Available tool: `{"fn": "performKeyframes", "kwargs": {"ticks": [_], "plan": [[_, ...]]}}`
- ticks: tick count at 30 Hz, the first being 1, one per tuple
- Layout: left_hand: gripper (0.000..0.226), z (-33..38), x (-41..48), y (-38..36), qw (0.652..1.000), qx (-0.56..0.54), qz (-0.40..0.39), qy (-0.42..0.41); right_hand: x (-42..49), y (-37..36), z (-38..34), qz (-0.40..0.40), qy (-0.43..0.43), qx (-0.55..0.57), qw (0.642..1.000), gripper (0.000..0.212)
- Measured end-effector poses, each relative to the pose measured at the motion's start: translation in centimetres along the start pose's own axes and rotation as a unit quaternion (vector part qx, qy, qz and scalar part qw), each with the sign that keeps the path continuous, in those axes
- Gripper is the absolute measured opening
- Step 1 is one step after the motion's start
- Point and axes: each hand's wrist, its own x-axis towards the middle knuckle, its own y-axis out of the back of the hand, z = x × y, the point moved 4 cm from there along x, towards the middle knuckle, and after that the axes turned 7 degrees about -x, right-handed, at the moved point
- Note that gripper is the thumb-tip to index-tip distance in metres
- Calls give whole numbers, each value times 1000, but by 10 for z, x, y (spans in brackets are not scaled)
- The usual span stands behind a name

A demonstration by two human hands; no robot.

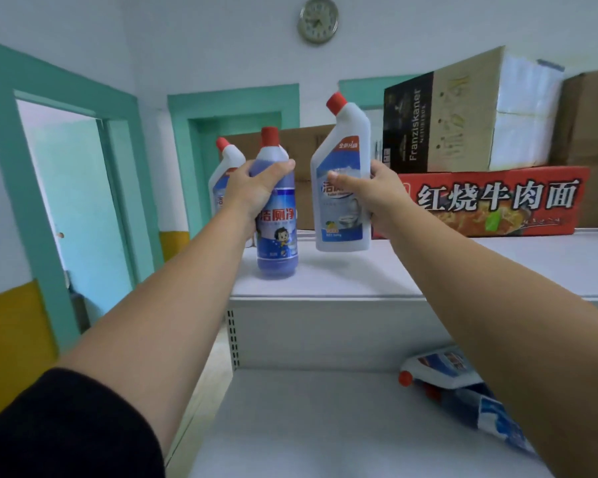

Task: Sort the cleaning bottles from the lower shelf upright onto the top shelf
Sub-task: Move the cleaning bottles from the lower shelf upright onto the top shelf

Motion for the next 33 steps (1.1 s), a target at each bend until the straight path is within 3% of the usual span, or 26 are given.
{"fn": "performKeyframes", "kwargs": {"ticks": [3,9,15,33], "plan": [[75,-14,21,17,1000,-5,-5,17,26,-20,11,-6,-32,11,999,50],[64,-29,48,37,1000,-14,-6,-1,68,-49,32,-29,-75,16,997,47],[73,-36,63,38,999,13,-29,-17,90,-53,58,-38,-97,23,994,48],[32,-51,66,38,998,-29,-54,2,97,-66,71,-41,-90,42,994,43]]}}
